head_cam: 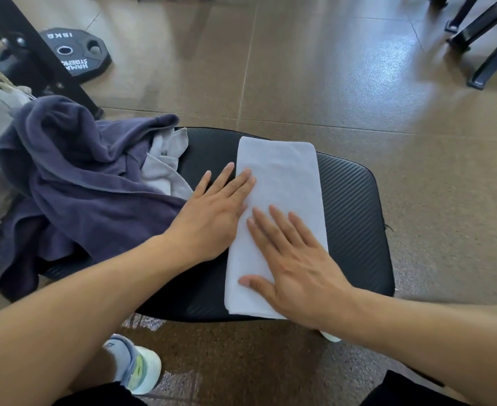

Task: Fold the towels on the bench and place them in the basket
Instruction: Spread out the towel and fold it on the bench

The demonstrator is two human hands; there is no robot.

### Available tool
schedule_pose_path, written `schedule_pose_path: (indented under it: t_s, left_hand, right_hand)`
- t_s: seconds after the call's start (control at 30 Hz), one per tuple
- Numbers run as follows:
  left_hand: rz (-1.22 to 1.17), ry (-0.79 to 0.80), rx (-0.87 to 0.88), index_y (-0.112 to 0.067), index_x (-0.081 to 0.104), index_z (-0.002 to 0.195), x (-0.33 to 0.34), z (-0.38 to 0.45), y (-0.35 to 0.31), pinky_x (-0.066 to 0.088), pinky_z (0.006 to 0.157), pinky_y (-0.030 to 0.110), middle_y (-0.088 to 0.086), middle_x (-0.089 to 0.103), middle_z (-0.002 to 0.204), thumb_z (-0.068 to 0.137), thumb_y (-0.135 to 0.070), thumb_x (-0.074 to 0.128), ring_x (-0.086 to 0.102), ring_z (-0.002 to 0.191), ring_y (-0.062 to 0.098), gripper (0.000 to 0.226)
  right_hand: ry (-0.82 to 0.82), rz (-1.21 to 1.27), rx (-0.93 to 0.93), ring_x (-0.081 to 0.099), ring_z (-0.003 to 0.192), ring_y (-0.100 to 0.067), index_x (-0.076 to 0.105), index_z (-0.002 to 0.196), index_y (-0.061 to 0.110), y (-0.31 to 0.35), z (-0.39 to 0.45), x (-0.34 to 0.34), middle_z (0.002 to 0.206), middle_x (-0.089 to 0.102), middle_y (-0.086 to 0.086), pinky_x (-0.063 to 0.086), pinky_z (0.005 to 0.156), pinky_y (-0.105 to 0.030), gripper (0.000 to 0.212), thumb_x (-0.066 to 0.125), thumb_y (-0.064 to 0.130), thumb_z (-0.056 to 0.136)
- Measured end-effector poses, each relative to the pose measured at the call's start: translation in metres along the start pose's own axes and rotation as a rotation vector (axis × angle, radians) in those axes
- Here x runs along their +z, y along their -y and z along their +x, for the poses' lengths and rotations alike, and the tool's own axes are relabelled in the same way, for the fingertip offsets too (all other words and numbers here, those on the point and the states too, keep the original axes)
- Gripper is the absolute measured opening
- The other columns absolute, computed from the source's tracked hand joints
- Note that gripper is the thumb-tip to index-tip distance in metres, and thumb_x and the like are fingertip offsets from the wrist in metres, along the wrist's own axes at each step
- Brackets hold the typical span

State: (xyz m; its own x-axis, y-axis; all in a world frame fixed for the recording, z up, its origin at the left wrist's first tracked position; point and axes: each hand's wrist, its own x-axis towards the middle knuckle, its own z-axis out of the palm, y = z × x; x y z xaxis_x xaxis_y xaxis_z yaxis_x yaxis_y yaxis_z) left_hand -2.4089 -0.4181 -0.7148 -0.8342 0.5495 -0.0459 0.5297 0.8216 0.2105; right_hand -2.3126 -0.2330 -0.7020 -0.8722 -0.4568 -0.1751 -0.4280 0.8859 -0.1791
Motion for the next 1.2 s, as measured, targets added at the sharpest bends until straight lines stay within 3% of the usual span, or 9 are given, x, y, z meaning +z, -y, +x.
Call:
schedule_pose_path:
  t_s: [0.23, 0.43, 0.63, 0.73, 0.8, 0.87, 0.93, 1.0, 1.2]
  left_hand:
    - [-0.056, 0.005, 0.007, -0.021, 0.018, 0.16, -0.002, 0.0, 0.004, 0.0, 0.127, 0.041, -0.008, 0.011, 0.168, 0.105, -0.034, 0.022, -0.002, 0.157, 0.018, 0.057]
    - [-0.227, -0.047, 0.038, -0.017, 0.034, 0.156, -0.007, -0.006, 0.011, 0.005, 0.127, 0.036, -0.005, 0.027, 0.165, 0.099, -0.041, 0.034, 0.009, 0.156, 0.013, 0.062]
    - [-0.34, -0.173, 0.131, -0.02, 0.052, 0.146, -0.009, -0.023, 0.013, 0.018, 0.126, 0.034, -0.006, 0.046, 0.155, 0.1, -0.033, 0.047, 0.026, 0.151, 0.007, 0.048]
    - [-0.38, -0.182, 0.159, -0.02, 0.056, 0.142, -0.011, -0.029, 0.014, 0.018, 0.124, 0.027, -0.011, 0.05, 0.151, 0.102, -0.031, 0.046, 0.027, 0.149, 0.002, 0.043]
    - [-0.474, -0.158, 0.134, -0.02, 0.063, 0.136, -0.015, -0.034, 0.011, 0.018, 0.12, 0.015, -0.019, 0.052, 0.144, 0.102, -0.028, 0.046, 0.028, 0.143, -0.012, 0.039]
    - [-0.629, -0.094, 0.045, -0.023, 0.071, 0.124, -0.022, -0.037, 0.005, 0.024, 0.116, 0.013, -0.018, 0.058, 0.138, 0.102, -0.035, 0.043, 0.036, 0.134, -0.019, 0.037]
    - [-0.848, -0.051, -0.007, -0.022, 0.076, 0.108, -0.03, -0.039, 0.0, 0.037, 0.111, 0.025, -0.01, 0.072, 0.12, 0.101, -0.047, 0.038, 0.058, 0.123, -0.001, 0.046]
    - [-0.989, -0.047, 0.016, -0.018, 0.075, 0.1, -0.039, -0.041, -0.006, 0.048, 0.098, 0.035, -0.005, 0.076, 0.099, 0.098, -0.054, 0.036, 0.067, 0.1, 0.012, 0.053]
    - [-0.926, -0.043, 0.074, -0.034, 0.068, 0.1, -0.041, -0.044, -0.019, 0.054, 0.076, 0.046, 0.001, 0.072, 0.086, 0.083, -0.051, 0.074, 0.065, 0.079, 0.026, 0.024]
  right_hand:
    - [-0.015, -0.006, -0.159, -0.004, 0.157, -0.031, 0.01, 0.162, 0.009, 0.024, -0.028, 0.003, 0.17, 0.003, -0.01, 0.002, 0.122, -0.048, 0.094, 0.025, 0.076, 0.097]
    - [-0.013, -0.182, -0.212, 0.031, 0.15, -0.038, 0.03, 0.158, 0.005, 0.026, -0.024, 0.009, 0.164, 0.03, -0.016, 0.034, 0.118, -0.052, 0.087, 0.058, 0.051, 0.09]
    - [0.051, -0.128, -0.304, 0.043, 0.143, -0.039, 0.038, 0.153, 0.003, 0.032, -0.032, 0.006, 0.157, 0.042, -0.018, 0.047, 0.11, -0.049, 0.068, 0.023, 0.024, 0.089]
    - [0.042, -0.061, -0.342, 0.049, 0.14, -0.031, 0.044, 0.151, 0.006, 0.034, -0.032, -0.014, 0.154, 0.048, -0.012, 0.051, 0.106, -0.042, 0.067, 0.029, 0.018, 0.087]
    - [0.083, 0.101, -0.278, 0.042, 0.144, -0.019, 0.029, 0.159, 0.017, 0.029, -0.029, -0.036, 0.16, 0.042, -0.002, 0.045, 0.111, -0.034, 0.068, 0.038, 0.011, 0.092]
    - [0.197, 0.279, -0.128, 0.055, 0.124, -0.015, 0.028, 0.154, 0.035, 0.016, -0.023, -0.061, 0.144, 0.057, 0.005, 0.043, 0.093, -0.026, 0.058, 0.044, 0.019, 0.101]
    - [0.161, 0.437, 0.003, 0.064, 0.086, -0.01, 0.038, 0.126, 0.046, -0.003, -0.014, -0.081, 0.103, 0.068, 0.008, 0.043, 0.07, -0.028, 0.032, 0.049, 0.027, 0.102]
    - [0.08, 0.523, 0.07, 0.059, 0.072, -0.007, 0.041, 0.104, 0.042, -0.02, -0.006, -0.092, 0.081, 0.062, 0.01, 0.044, 0.065, -0.029, 0.018, 0.056, 0.032, 0.1]
    - [0.064, 0.64, 0.032, 0.058, 0.073, 0.001, 0.067, 0.105, 0.033, -0.038, 0.01, -0.097, 0.081, 0.064, 0.026, 0.041, 0.065, -0.014, 0.008, 0.067, 0.031, 0.097]
